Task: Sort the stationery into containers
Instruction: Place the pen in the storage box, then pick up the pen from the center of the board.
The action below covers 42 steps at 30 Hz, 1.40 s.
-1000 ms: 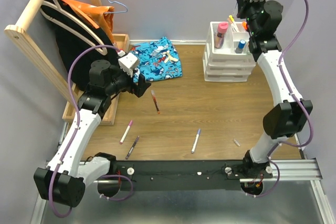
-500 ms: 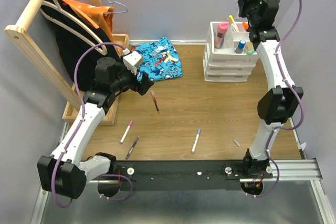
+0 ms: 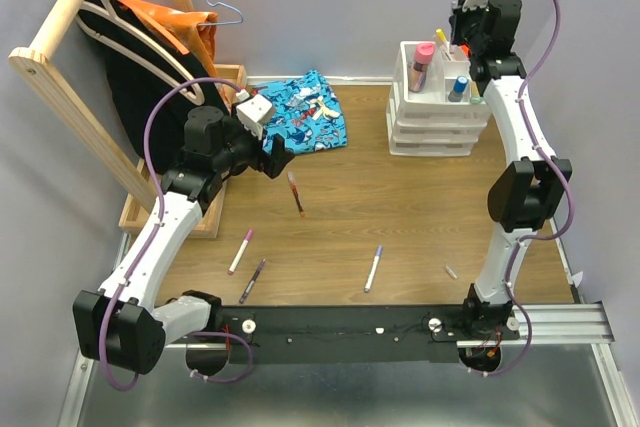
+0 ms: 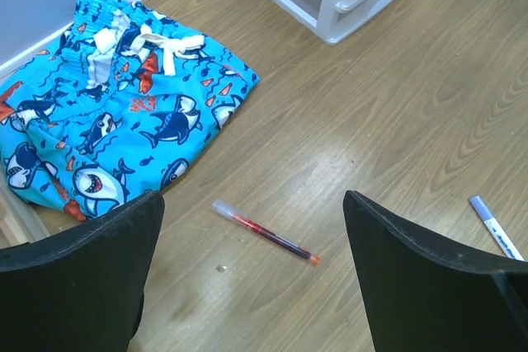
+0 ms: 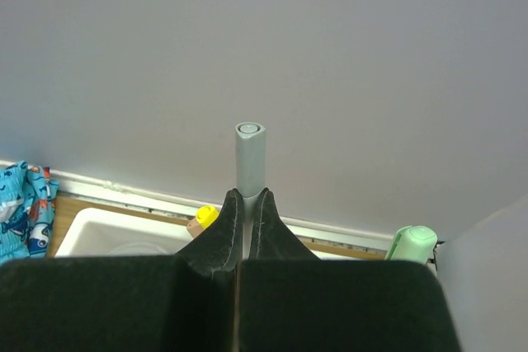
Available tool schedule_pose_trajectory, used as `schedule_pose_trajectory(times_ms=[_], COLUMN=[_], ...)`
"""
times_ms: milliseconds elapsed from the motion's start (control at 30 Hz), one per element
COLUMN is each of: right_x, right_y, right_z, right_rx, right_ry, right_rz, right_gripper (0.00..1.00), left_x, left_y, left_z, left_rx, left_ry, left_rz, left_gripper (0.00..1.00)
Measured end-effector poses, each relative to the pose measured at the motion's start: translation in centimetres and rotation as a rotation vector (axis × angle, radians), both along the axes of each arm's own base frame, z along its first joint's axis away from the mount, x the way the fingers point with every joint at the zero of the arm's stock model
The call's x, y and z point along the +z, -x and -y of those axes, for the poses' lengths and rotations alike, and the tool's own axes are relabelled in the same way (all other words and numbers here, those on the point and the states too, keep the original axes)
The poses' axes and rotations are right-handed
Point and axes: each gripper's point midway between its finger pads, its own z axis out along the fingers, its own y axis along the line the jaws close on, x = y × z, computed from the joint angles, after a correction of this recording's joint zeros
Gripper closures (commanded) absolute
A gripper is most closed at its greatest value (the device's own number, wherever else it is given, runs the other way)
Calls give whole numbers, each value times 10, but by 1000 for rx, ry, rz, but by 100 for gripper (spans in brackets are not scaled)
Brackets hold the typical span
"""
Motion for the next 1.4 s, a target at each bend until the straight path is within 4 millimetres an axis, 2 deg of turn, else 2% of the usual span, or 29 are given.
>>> schedule_pose_trajectory(times_ms=[33, 67, 100, 167, 300, 367, 433, 500, 567, 600, 633, 667, 767, 867, 933, 967, 1067, 1100, 1167, 1200, 1267, 1333, 1400], right_x=[-2, -4, -7, -16, -32, -33, -28, -13, 13, 20, 38, 46, 77, 80, 64, 42, -54, -116, -179, -211, -246, -254, -252], right_y=[0, 0, 0, 0, 1, 4, 9, 17, 32, 37, 51, 59, 102, 150, 173, 186, 230, 257, 292, 317, 360, 381, 392], right_z=[0, 0, 0, 1, 2, 3, 3, 2, 2, 1, -2, -4, -18, -45, -61, -67, -76, -76, -75, -76, -81, -89, -102], right_rx=[0, 0, 0, -2, -9, -10, -11, -11, -11, -7, 5, 15, 91, 224, 284, 300, 279, 232, 176, 151, 122, 135, 172], right_ry=[4, 6, 9, 15, 19, 16, 9, -6, -32, -41, -63, -75, -147, -265, -343, -387, -479, -511, -542, -559, -579, -579, -567], right_rz=[-3, -6, -13, -32, -68, -78, -75, -58, -20, -10, 16, 27, 55, -17, -106, -184, -470, -658, -871, -992, -1173, -1249, -1274], right_gripper=[89, 75, 68, 58, 53, 53, 53, 53, 51, 50, 49, 49, 48, 44, 42, 40, 40, 40, 39, 39, 39, 38, 38], left_x=[1, 2, 2, 2, 2, 3, 4, 6, 11, 12, 17, 19, 28, 36, 39, 40, 41, 40, 39, 40, 39, 38, 35], left_y=[0, -1, -1, -1, -1, 0, 0, 2, 4, 5, 8, 10, 19, 29, 34, 36, 46, 52, 62, 66, 75, 85, 92], left_z=[0, 0, 0, 0, 0, 0, 1, 2, 1, 1, 0, -1, -3, -6, -7, -8, -11, -12, -15, -16, -19, -21, -23], left_rx=[0, 1, 1, 1, 1, 1, -2, -5, -5, -5, -5, -5, -6, -7, -7, -7, -8, -7, -8, -7, -7, -7, -9], left_ry=[0, 1, 1, 1, 1, 1, 2, 4, 8, 9, 13, 15, 23, 27, 30, 31, 33, 33, 33, 34, 33, 29, 25], left_rz=[2, 6, 7, 6, 7, 8, 10, 16, 31, 35, 51, 59, 93, 129, 138, 143, 150, 149, 143, 142, 133, 127, 121], left_gripper=[1, 1, 1, 1, 1, 1, 1, 1, 1, 1, 1, 1, 1, 1, 1, 1, 1, 1, 1, 1, 1, 1, 1])
